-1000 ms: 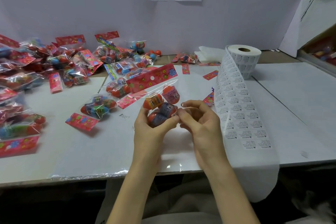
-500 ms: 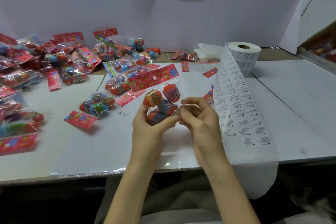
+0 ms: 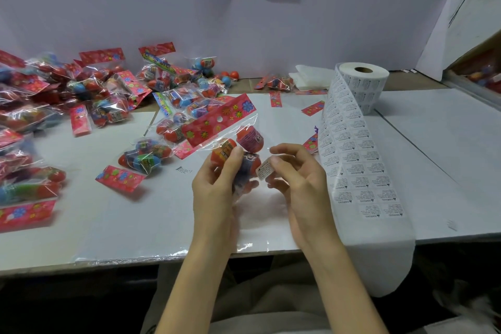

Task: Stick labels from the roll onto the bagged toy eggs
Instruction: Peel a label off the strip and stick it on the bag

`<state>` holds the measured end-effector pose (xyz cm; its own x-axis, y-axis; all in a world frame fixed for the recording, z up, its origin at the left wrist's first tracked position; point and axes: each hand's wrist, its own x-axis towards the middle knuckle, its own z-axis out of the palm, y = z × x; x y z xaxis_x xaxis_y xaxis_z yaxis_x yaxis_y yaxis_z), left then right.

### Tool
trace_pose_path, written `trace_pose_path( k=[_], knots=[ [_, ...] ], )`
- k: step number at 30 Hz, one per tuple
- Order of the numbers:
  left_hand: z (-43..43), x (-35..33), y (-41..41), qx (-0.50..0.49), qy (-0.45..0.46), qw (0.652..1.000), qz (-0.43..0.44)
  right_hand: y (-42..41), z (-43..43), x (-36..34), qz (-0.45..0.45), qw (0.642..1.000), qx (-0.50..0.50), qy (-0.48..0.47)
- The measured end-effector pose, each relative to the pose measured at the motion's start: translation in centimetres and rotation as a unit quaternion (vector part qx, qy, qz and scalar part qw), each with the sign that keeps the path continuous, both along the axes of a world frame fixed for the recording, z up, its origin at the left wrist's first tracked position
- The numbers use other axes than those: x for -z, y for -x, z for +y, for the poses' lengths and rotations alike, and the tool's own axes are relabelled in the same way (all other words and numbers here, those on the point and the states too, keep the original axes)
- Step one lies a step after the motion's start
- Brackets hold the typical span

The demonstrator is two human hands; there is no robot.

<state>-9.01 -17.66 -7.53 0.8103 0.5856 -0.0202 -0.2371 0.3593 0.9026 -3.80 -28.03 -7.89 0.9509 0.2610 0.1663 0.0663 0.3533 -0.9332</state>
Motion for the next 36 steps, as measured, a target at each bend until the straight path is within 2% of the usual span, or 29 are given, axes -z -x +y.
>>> trace_pose_path(
  k=[9, 18, 24, 29, 36],
  knots=[
    [0.19, 0.46, 0.02, -0.03, -0.023, 0.998, -0.049, -0.06, 0.21, -0.03, 0.019, 1.0, -0.012, 0.007],
    [0.21, 0.63, 0.05, -0.038, -0.029, 0.997, -0.055, 0.33, 0.4, -0.21, -0.037, 0.997, -0.022, 0.066],
    [-0.21, 0.28, -0.03, -0.027, -0.051, 0.998, -0.032, 0.23, 0.44, -0.18, -0.017, 0.998, 0.006, 0.06],
    [0.18, 0.55, 0.06, 0.022, -0.059, 0.997, -0.039, 0.18, 0.38, -0.23, -0.001, 0.999, 0.024, 0.046],
    [0.29, 0.97, -0.23, -0.02, -0.061, 0.996, -0.054, 0.19, 0.55, -0.31, 0.002, 0.999, -0.008, 0.041]
  ],
)
